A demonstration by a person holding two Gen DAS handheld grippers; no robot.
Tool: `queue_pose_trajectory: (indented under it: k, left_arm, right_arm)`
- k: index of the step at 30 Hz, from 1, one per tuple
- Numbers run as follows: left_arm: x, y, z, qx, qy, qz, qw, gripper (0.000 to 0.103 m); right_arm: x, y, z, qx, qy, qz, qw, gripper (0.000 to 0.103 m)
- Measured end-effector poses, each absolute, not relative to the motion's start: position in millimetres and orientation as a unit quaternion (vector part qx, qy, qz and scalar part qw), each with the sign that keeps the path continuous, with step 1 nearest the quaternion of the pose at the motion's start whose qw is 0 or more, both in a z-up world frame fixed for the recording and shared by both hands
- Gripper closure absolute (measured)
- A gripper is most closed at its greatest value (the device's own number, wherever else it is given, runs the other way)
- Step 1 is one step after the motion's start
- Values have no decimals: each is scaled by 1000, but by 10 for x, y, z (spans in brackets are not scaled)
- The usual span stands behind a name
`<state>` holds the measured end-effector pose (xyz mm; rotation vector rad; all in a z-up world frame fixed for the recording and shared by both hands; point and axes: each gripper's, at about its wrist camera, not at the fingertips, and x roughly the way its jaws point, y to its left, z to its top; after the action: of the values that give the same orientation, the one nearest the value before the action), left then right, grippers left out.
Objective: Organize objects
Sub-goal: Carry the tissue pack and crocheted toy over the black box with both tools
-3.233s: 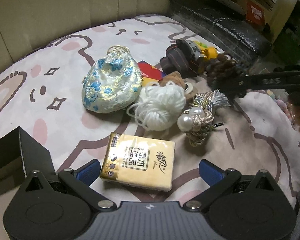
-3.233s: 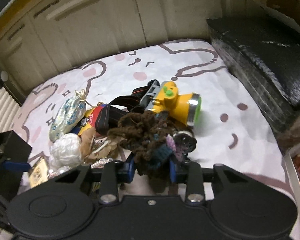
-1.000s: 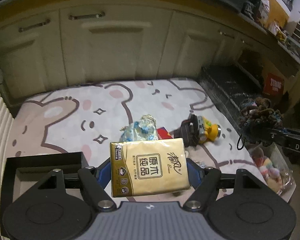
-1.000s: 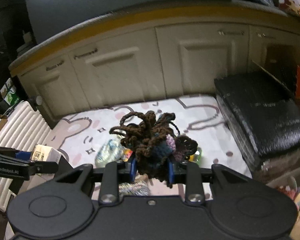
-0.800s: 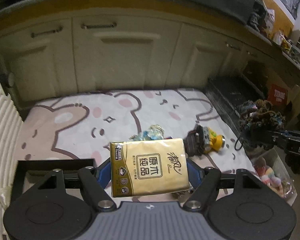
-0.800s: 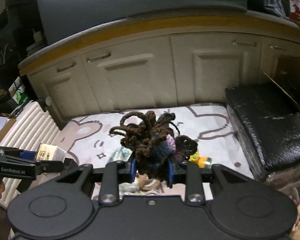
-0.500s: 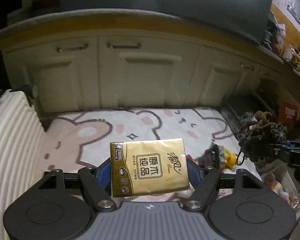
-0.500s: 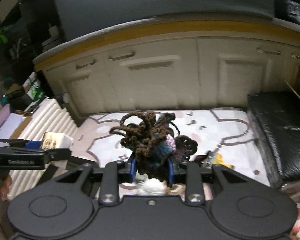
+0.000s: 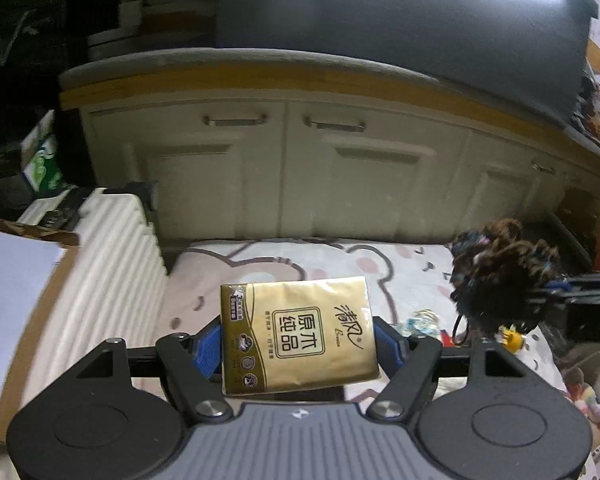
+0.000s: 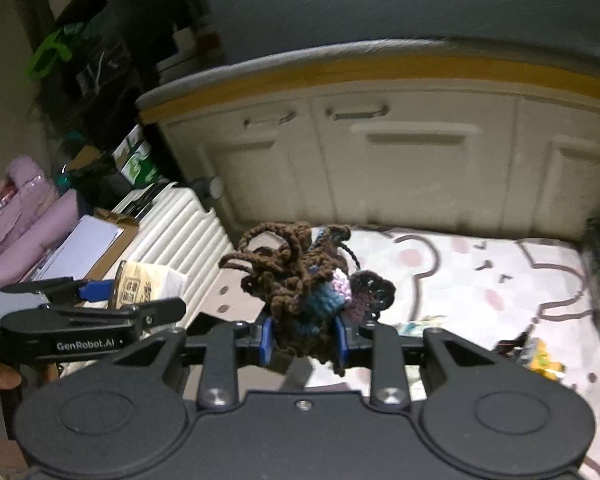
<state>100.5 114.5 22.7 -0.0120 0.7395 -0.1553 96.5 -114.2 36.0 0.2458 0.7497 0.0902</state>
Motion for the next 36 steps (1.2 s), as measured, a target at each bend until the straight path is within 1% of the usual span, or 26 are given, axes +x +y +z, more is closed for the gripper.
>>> queue_pose_trajectory:
  k: [5,10,16,24,36]
  left_arm:
    - [1006,1381,179,-12,368,-65,927,28]
    - [1035,1533,-50,-6,400,-66,914,28]
    - [1089,1657,-495,-9,449,-76,890,28]
    - [1141,1717,-971,1,491,-86,867,28]
    - [1165,1765,-1291,29,518,-94,850,28]
  right_arm:
    - [1110,-933,231,146,395,51,905,72]
    - [1242,-751,-63,200,439,60,874,72]
    - [1289,-485,-442,195,494,79,844,72]
    - [1363,-287,-846,183,540,92,817,72]
    - [1520,-171,-1156,195,572,96,791,72]
